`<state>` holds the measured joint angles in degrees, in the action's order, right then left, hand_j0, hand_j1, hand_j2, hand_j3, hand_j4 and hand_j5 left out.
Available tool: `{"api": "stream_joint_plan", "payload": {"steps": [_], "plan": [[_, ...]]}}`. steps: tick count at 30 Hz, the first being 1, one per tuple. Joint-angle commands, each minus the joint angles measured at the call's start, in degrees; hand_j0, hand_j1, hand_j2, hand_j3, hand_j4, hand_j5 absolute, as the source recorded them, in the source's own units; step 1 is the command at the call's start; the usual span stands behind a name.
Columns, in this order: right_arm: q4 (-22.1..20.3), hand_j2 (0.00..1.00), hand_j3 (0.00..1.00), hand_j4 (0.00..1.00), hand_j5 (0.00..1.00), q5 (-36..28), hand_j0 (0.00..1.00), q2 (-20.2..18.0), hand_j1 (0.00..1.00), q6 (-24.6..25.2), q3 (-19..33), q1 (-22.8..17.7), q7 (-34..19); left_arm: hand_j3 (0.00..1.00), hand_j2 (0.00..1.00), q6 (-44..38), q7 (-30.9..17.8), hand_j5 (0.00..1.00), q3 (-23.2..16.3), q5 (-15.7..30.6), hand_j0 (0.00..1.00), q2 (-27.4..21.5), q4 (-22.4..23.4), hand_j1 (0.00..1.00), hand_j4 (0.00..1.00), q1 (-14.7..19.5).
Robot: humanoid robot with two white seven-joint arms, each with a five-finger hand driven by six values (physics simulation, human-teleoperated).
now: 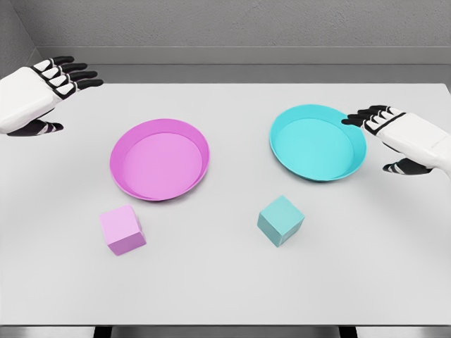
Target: Place the blocks in the corresponding plates according to their colors
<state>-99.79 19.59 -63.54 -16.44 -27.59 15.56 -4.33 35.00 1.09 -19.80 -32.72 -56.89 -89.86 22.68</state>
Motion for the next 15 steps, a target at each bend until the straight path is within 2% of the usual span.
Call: {"api": "stream_joint_plan", "payload": {"steps": [1,3,4,6,7,8,9,10,12,14,15], "plan": [[-0.05,1.0,1.0,1.0,1.0,-0.16,1.0,-0.1,1.0,0.01,0.08,0.0,0.02,1.0,1.0,0.0,0.05,1.0,0.03,0.37,1.0,-0.15,-0.05,1.0,1.0,0.0],[-0.23,1.0,1.0,1.0,1.0,-0.25,1.0,-0.1,1.0,-0.08,0.08,0.0,0.02,1.0,1.0,0.0,0.05,1.0,0.12,0.37,1.0,-0.5,-0.14,1.0,1.0,-0.17],[-0.49,1.0,1.0,1.0,1.0,-0.34,1.0,0.08,1.0,-0.26,0.08,0.0,0.02,1.0,1.0,0.0,-0.04,1.0,0.73,0.29,1.0,-2.52,-0.4,1.0,1.0,-2.02],[-0.75,1.0,1.0,1.0,1.0,-0.25,1.0,0.78,1.0,-1.49,-0.53,0.0,-0.15,1.0,1.0,0.0,-0.21,1.0,0.38,-0.15,1.0,-3.66,-4.88,1.0,1.0,-3.77],[-0.75,1.0,1.0,1.0,1.0,-0.25,1.0,1.05,1.0,-1.92,-0.79,0.35,-3.39,1.0,1.0,0.0,-2.75,1.0,0.99,-0.24,1.0,-3.84,-5.5,1.0,1.0,-5.8],[-0.75,1.0,1.0,1.0,1.0,-0.25,1.0,1.4,1.0,-4.46,-0.97,0.97,-7.17,1.0,1.0,0.0,-6.01,1.0,1.08,-0.07,1.0,-3.75,-6.2,1.0,1.0,-6.06],[-0.75,1.0,1.0,1.0,1.0,-0.25,1.0,1.57,1.0,-7.46,-1.5,1.76,-9.73,1.0,1.0,0.0,-6.1,1.0,0.91,-0.07,1.0,-3.93,-6.9,1.0,1.0,-7.03],[-0.75,1.0,1.0,1.0,1.0,-0.25,1.0,2.98,1.0,-9.31,-4.74,4.74,-12.98,1.0,1.0,0.0,-6.28,1.0,0.12,-0.07,1.0,-5.33,-7.43,1.0,1.0,-7.38],[-0.75,1.0,1.0,1.0,1.0,-0.25,1.0,5.97,1.0,-9.57,-13.26,11.24,-16.23,1.0,1.0,0.0,-6.37,1.0,-0.23,-0.24,1.0,-5.69,-7.87,1.0,1.0,-7.47],[-0.75,1.0,1.0,1.0,1.0,-0.25,1.0,6.76,1.0,-10.63,-15.03,12.48,-18.25,1.0,1.0,0.0,-6.37,1.0,-2.96,-0.59,1.0,-5.68,-8.75,1.0,1.0,-7.47],[-0.75,1.0,1.0,1.0,1.0,-0.16,1.0,6.76,1.0,-12.65,-15.47,12.57,-18.87,1.0,1.0,0.0,-6.37,1.0,-5.68,-0.59,1.0,-5.77,-9.36,1.0,1.0,-7.29]]}}
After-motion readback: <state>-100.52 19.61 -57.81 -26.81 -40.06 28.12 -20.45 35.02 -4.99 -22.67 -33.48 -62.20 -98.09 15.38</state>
